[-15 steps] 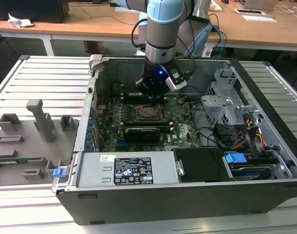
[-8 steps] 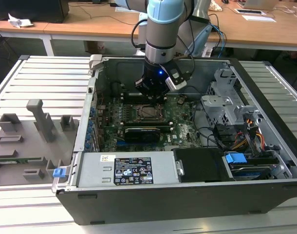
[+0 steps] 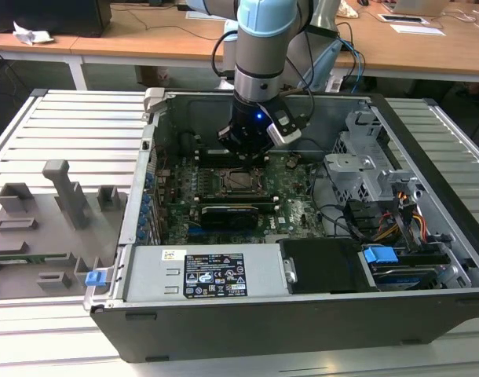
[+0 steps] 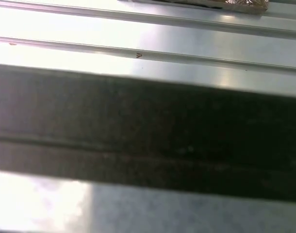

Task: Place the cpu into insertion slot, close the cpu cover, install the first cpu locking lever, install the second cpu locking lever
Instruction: 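Install the first cpu locking lever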

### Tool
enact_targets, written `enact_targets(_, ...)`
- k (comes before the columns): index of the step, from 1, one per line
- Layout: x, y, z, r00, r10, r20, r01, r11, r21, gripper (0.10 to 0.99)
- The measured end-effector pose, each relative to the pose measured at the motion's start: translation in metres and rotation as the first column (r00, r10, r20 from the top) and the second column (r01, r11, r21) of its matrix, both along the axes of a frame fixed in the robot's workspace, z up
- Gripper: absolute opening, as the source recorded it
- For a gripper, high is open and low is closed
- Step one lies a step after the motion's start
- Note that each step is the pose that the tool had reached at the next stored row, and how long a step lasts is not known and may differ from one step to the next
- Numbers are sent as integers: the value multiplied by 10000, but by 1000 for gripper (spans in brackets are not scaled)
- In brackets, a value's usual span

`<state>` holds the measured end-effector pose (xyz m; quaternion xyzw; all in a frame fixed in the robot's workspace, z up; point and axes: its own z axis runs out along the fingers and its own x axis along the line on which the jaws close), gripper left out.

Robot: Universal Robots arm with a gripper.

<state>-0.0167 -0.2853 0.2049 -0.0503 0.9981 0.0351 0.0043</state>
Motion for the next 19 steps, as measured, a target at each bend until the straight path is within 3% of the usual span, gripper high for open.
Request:
enact_targets(4,3,5,-5,10000,0,0,0,9998,-177,106)
enact_targets(7,5,9,-13,10000,2,-2,-2,9997,-230,106)
enact_targets(15,9,24,-40,10000,-1,0,1,9997,-241,106)
enact_targets(19,12,35,-14,10000,2,9,-2,9998,-219,106)
